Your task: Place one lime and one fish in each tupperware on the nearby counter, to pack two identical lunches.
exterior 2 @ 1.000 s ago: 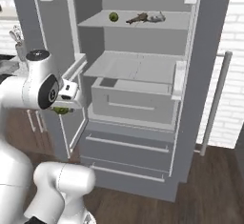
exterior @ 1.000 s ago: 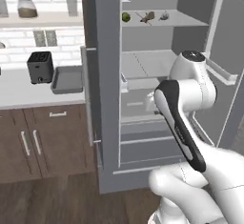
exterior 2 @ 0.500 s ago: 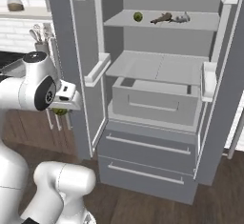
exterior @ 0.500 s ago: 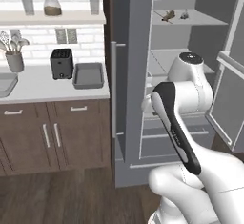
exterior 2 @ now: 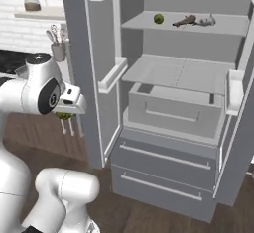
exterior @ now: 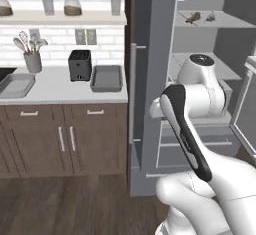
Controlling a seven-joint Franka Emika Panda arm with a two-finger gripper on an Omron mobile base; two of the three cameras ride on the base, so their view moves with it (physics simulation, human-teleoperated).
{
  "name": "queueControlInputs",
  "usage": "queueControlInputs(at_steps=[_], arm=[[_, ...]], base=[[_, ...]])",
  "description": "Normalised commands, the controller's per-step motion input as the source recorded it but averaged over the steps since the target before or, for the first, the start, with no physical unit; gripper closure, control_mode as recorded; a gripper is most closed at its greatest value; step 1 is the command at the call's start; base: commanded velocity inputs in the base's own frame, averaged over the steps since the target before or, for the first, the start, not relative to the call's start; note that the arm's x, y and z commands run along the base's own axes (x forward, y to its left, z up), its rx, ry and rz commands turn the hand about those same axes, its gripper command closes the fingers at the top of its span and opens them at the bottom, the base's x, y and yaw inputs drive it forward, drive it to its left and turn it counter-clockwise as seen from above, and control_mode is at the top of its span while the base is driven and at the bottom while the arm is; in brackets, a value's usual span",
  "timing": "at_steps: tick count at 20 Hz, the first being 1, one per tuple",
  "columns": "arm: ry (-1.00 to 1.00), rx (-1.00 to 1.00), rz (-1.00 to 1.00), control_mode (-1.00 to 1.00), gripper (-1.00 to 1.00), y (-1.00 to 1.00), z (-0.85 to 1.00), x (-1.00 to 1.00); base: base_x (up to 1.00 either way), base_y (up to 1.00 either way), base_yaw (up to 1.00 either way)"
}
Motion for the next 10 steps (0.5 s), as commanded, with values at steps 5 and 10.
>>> queueControlInputs(at_steps=[5,10], arm=[[0.00,0.00,0.00,1.00,1.00,0.00,0.00,0.00],[0.00,0.00,0.00,1.00,1.00,0.00,0.00,0.00]], base=[[-0.12,0.98,0.43],[0.11,0.91,0.52]])
